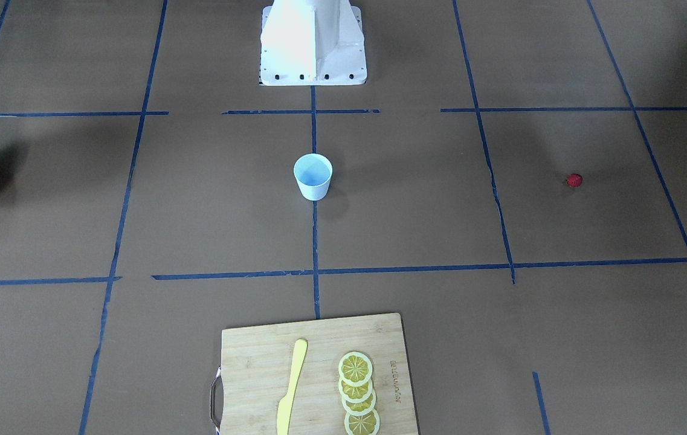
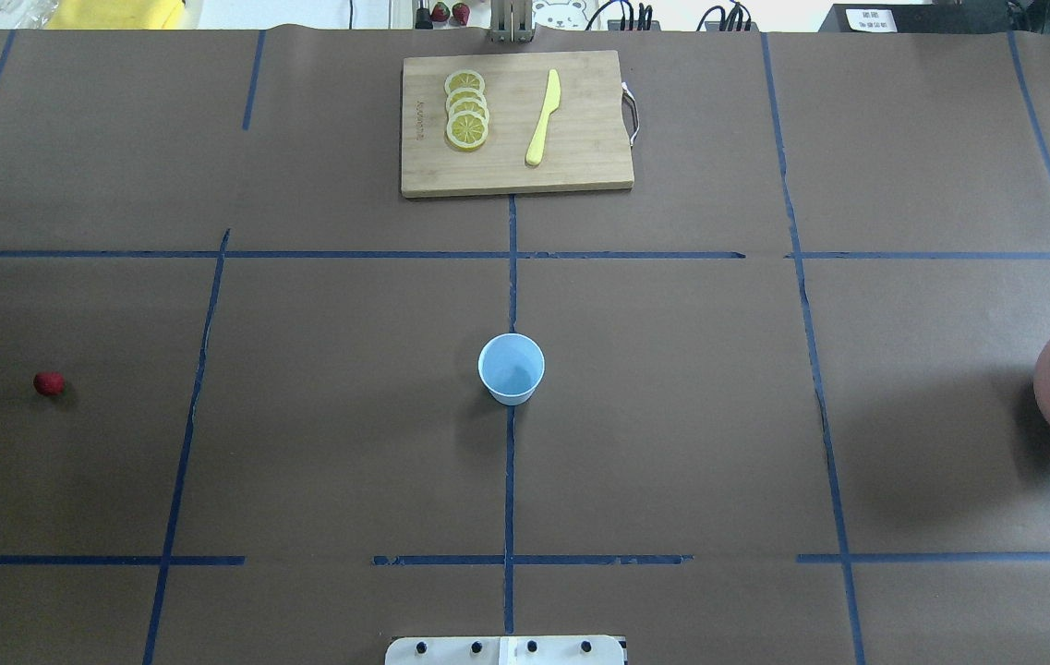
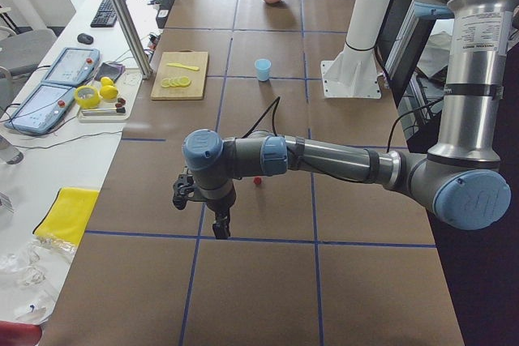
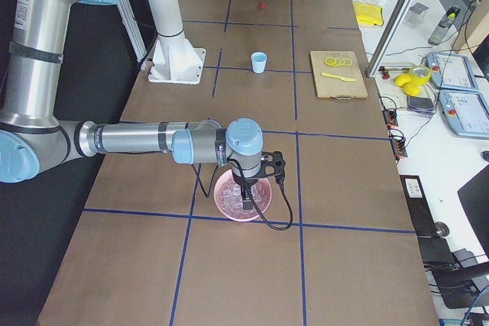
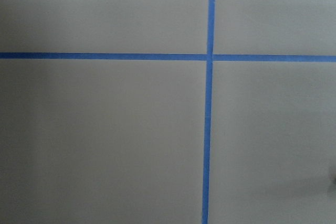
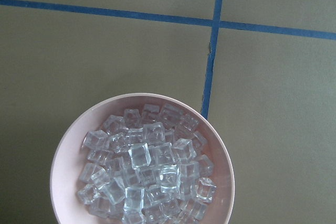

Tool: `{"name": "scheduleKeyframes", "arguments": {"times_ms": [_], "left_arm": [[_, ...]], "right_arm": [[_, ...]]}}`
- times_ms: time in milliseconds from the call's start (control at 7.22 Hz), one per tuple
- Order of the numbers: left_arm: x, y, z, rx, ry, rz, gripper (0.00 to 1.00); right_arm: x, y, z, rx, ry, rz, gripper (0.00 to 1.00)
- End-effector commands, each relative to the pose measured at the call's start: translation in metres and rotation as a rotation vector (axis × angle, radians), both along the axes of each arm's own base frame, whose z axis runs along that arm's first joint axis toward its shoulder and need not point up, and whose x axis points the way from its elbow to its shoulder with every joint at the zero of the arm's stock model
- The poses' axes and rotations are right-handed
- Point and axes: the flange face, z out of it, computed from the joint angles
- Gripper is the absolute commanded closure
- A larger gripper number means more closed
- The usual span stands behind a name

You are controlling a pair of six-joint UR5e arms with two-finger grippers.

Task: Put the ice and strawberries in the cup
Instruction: 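Lower the right gripper into the pink bowl and grasp an ice cube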

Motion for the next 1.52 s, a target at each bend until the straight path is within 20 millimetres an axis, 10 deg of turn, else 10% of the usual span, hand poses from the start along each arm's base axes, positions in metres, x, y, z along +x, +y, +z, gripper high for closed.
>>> {"name": "scheduleKeyframes", "arguments": {"times_ms": [0, 831, 1385], "left_arm": [[0.006, 0.001, -0.001, -0.013, 0.043, -0.003, 0.0], [0.016, 0.012, 0.011, -0.03, 0.048, 0.021, 0.0], [0.026, 0.026, 0.019, -0.033, 0.086, 0.033, 0.0]], "right_arm": [[0.001, 0.0, -0.002, -0.002, 0.007, 0.011, 0.0], [-0.002, 0.007, 0.001, -0.056, -0.015, 0.05, 0.0], [-0.078, 0.046, -0.006, -0.054, 0.034, 0.009, 0.0]]}}
